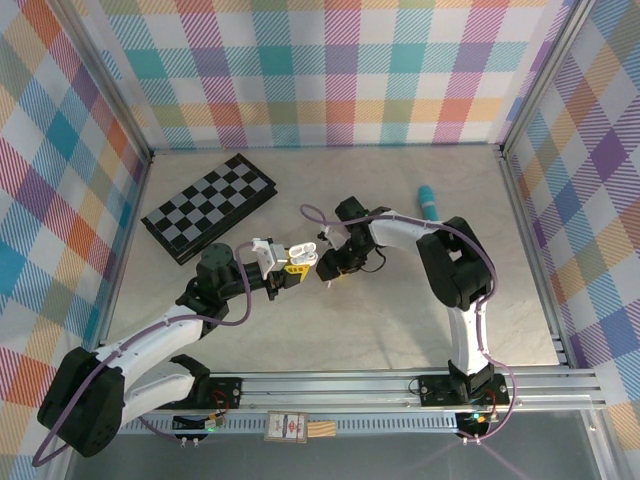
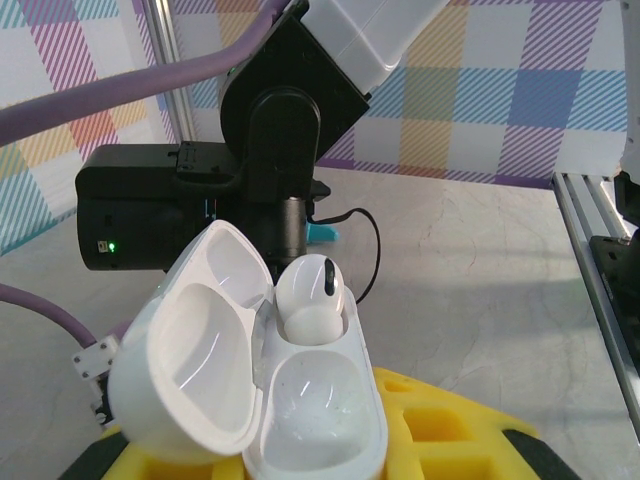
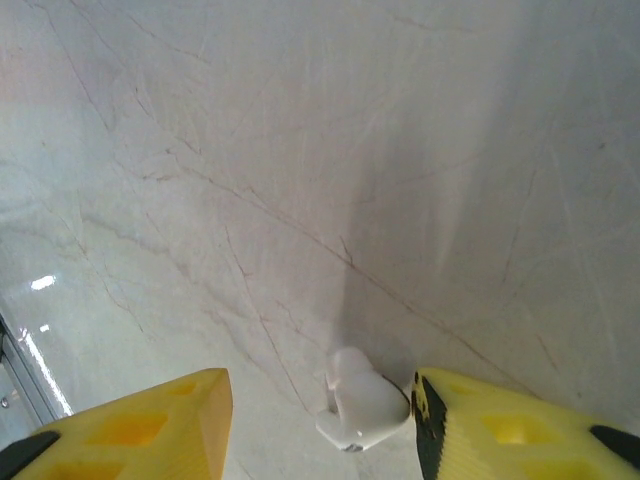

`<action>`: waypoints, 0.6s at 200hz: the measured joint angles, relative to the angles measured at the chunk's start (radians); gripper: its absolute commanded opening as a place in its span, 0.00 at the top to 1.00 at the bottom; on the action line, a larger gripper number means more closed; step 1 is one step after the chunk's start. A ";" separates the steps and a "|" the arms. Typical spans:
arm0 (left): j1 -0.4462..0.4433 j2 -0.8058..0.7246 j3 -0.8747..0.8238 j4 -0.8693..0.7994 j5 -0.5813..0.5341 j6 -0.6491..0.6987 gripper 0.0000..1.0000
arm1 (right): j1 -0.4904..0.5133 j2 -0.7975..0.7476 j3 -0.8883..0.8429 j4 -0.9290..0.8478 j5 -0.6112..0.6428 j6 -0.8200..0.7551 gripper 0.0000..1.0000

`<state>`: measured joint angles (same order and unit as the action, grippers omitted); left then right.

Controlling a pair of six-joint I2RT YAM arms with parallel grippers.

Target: Insert wireless bluetooth earbuds into charging case

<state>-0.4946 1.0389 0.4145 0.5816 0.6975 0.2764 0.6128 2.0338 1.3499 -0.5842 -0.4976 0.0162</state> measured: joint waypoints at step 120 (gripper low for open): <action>0.000 0.002 0.000 0.000 0.000 0.000 0.94 | 0.026 0.010 0.027 -0.050 0.097 0.024 0.71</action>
<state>-0.4950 1.0412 0.4145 0.5816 0.6975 0.2768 0.6384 2.0441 1.3766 -0.6338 -0.4004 0.0402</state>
